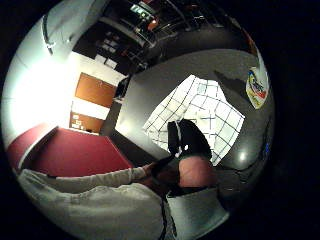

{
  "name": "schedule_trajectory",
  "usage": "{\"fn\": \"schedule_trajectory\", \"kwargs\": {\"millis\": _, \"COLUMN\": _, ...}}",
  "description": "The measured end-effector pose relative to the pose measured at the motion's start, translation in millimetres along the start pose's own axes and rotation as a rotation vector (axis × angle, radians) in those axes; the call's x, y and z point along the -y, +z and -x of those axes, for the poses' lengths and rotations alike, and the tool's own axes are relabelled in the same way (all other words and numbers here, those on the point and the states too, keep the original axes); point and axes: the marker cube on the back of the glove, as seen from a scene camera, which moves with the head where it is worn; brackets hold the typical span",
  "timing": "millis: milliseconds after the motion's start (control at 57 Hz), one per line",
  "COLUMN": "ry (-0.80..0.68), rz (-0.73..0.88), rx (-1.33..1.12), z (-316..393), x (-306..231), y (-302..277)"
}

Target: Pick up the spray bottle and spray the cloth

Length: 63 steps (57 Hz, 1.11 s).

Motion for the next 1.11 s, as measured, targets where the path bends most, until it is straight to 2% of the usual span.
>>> {"fn": "schedule_trajectory", "kwargs": {"millis": 316, "ry": 0.108, "rz": -0.185, "rx": 0.096, "z": -72, "x": -19, "y": -39}}
{"fn": "schedule_trajectory", "kwargs": {"millis": 561, "ry": 0.215, "rz": -0.229, "rx": 0.179, "z": -128, "x": -19, "y": -53}}
{"fn": "schedule_trajectory", "kwargs": {"millis": 1105, "ry": 0.388, "rz": -0.230, "rx": 0.484, "z": -182, "x": 15, "y": -11}}
